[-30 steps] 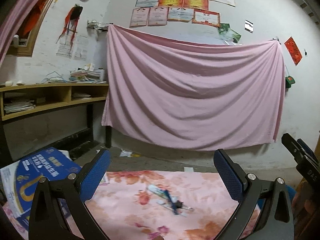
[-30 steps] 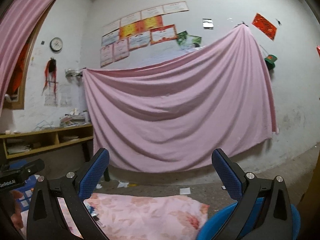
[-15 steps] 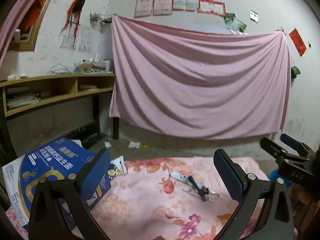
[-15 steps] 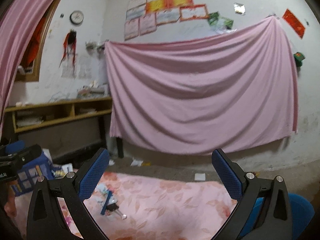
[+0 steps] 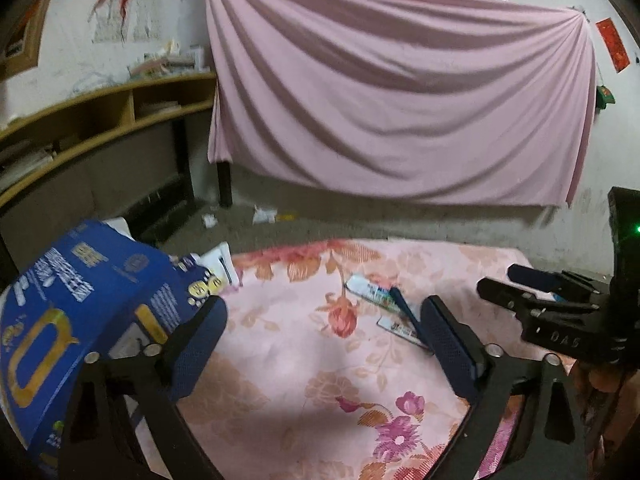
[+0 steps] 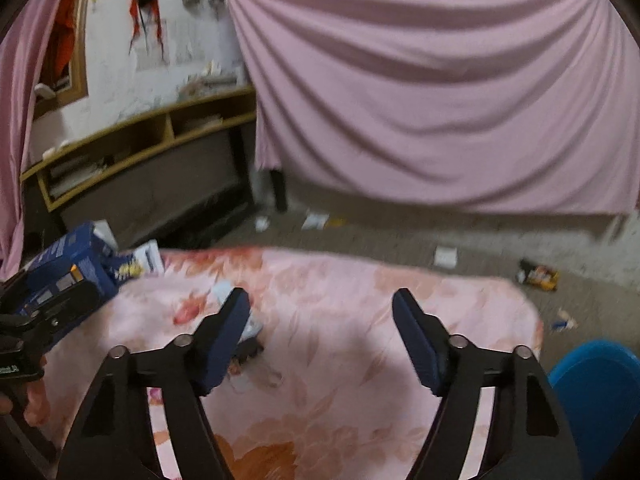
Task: Collect trash
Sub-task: 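Grasp the blue toothbrush with the left tool while the right tool grasps the black binder clip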
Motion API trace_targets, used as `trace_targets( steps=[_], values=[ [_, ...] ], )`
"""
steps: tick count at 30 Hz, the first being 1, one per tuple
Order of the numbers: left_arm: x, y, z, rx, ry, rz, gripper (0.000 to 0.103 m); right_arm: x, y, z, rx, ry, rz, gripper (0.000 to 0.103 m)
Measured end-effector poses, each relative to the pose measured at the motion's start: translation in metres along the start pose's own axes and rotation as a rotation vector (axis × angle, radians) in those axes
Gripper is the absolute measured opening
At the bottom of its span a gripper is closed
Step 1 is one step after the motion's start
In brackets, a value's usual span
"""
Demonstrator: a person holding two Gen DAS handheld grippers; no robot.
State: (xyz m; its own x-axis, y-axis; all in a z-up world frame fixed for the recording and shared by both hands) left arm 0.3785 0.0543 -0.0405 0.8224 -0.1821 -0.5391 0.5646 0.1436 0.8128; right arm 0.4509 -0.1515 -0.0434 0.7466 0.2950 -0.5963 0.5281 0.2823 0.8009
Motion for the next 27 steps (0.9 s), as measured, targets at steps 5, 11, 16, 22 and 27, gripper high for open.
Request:
trace_targets(
  steps=[5,11,16,22,27],
  values=[
    [0.023,-0.004,-0.009,-0.039,-0.032,-0.089,0.066,0.023,-0.012,-0.013,-0.060,0.046,-0.134,0.060],
    [0.040,-0.007,-0.016,-0.084,-0.073,-0.150,0.052,0.035,-0.018,-0.026,-0.076,0.121,-0.212,0.055],
    [0.049,-0.007,-0.017,-0.106,-0.118,-0.176,0.044,0.044,-0.019,-0.034,-0.079,0.174,-0.253,0.051],
    [0.055,-0.005,-0.010,-0.119,-0.173,-0.198,0.037,0.054,-0.019,-0.039,-0.049,0.236,-0.297,0.032],
    [0.061,-0.004,-0.003,-0.116,-0.206,-0.216,0.036,0.059,-0.022,-0.040,-0.039,0.242,-0.315,0.027]
  ],
)
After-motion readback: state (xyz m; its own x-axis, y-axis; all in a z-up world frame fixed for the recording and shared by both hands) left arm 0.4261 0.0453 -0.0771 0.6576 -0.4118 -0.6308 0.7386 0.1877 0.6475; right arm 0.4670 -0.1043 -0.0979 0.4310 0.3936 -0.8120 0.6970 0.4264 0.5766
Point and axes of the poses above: each gripper's, at about its wrist camera, not at the fingertips, and x roughly the way its jaws point, z to its right, y to its top, the point moved 4 cm from there along x, roughly the way its jaws point, and after that the axes turned 14 degrees about -y, right-handed, at the moved point
